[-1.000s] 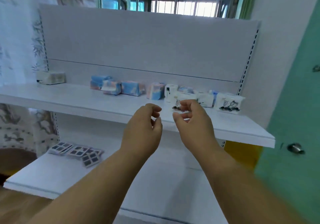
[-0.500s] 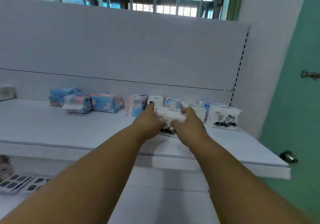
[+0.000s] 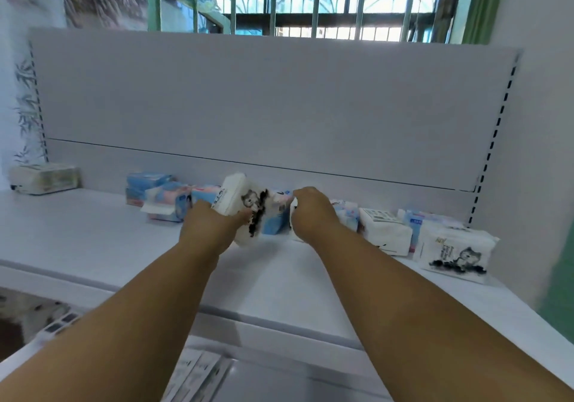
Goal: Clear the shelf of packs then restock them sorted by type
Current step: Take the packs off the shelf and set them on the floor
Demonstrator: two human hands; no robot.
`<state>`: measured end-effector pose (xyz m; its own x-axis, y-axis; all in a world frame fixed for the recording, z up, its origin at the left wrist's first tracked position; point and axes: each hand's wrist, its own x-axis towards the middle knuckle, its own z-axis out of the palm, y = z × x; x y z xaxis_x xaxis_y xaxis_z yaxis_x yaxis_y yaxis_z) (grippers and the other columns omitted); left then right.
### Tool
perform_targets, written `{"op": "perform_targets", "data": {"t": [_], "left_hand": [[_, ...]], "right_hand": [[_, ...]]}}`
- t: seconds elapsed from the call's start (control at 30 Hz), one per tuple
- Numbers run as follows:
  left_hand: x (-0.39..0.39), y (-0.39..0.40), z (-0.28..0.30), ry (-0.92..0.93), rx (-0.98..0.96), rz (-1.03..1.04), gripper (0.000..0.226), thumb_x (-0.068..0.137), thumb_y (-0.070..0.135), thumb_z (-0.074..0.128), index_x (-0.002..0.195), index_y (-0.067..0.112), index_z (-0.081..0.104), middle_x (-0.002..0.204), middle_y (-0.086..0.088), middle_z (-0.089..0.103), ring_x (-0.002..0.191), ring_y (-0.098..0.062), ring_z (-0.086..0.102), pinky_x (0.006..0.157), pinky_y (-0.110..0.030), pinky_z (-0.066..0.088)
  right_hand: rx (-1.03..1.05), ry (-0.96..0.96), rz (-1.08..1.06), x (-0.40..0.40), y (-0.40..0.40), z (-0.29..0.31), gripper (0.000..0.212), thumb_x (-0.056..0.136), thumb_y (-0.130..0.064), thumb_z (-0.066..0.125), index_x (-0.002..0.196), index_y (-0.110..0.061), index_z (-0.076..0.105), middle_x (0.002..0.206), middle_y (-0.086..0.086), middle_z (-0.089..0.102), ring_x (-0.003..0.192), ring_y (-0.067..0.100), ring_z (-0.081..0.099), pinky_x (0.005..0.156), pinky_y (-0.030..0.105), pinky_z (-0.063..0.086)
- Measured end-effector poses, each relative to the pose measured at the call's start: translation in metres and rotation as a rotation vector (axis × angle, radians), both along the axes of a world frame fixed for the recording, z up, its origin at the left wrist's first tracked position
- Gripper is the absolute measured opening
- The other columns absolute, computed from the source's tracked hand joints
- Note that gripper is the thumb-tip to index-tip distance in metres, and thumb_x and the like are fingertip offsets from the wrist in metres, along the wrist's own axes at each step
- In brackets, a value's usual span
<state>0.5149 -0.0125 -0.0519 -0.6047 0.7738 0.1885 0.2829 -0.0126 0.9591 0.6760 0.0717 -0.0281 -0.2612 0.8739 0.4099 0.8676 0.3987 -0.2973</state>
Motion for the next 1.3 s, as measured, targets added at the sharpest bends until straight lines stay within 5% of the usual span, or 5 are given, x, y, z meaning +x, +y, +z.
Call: {"op": "perform_targets", "data": {"t": [0.43, 0.77, 0.9, 1.1, 1.3], "left_hand": [[0.003, 0.0, -0.005, -0.185, 0.059, -0.012, 0.065, 0.075, 0.036, 0.083, 0.126, 0.016, 0.048, 0.111, -0.008, 0.063, 0.1, -0.027, 0.064, 0.088, -0.047, 0.057], [-0.003, -0.04, 0.006, -0.344, 0.122, -0.117, 0.062, 0.089, 0.031, 0.071, 0.141, 0.025, 0.037, 0.115, -0.005, 0.054, 0.104, -0.029, 0.059, 0.076, -0.041, 0.057], [0.0, -0.068, 0.007, -0.405, 0.145, -0.221, 0.036, 0.095, 0.033, 0.061, 0.127, 0.034, 0.044, 0.11, -0.004, 0.061, 0.097, -0.026, 0.062, 0.081, -0.043, 0.058], [-0.004, -0.126, -0.002, -0.388, 0.174, -0.293, 0.028, 0.095, 0.042, 0.059, 0.121, 0.035, 0.051, 0.109, -0.005, 0.066, 0.094, -0.027, 0.065, 0.083, -0.046, 0.058], [-0.025, -0.206, -0.027, -0.237, 0.24, -0.075, 0.032, 0.095, 0.048, 0.056, 0.124, 0.037, 0.049, 0.112, 0.002, 0.064, 0.098, -0.023, 0.062, 0.078, -0.039, 0.055]], "right_hand": [[0.087, -0.137, -0.268, -0.023, 0.018, -0.016, 0.04, 0.089, -0.02, 0.055, 0.129, -0.016, 0.049, 0.132, 0.014, 0.041, 0.123, 0.035, 0.04, 0.104, 0.042, 0.035], [0.218, 0.865, -0.136, -0.005, -0.061, -0.01, 0.02, 0.081, -0.014, 0.064, 0.07, -0.018, 0.047, 0.09, 0.007, 0.056, 0.075, 0.022, 0.05, 0.065, 0.027, 0.035], [0.058, 1.292, -0.009, -0.007, -0.114, -0.012, 0.017, 0.084, -0.01, 0.063, 0.08, -0.017, 0.048, 0.075, -0.002, 0.053, 0.062, 0.013, 0.047, 0.049, 0.02, 0.04], [-0.115, 1.295, 0.171, -0.012, -0.173, -0.021, 0.018, 0.09, -0.024, 0.065, 0.106, -0.031, 0.058, 0.107, -0.002, 0.067, 0.094, 0.015, 0.065, 0.082, 0.034, 0.054], [-0.137, 1.16, 0.308, -0.038, -0.226, -0.043, 0.027, 0.088, -0.036, 0.07, 0.103, -0.023, 0.05, 0.098, -0.008, 0.061, 0.087, 0.009, 0.061, 0.076, 0.028, 0.051]]}}
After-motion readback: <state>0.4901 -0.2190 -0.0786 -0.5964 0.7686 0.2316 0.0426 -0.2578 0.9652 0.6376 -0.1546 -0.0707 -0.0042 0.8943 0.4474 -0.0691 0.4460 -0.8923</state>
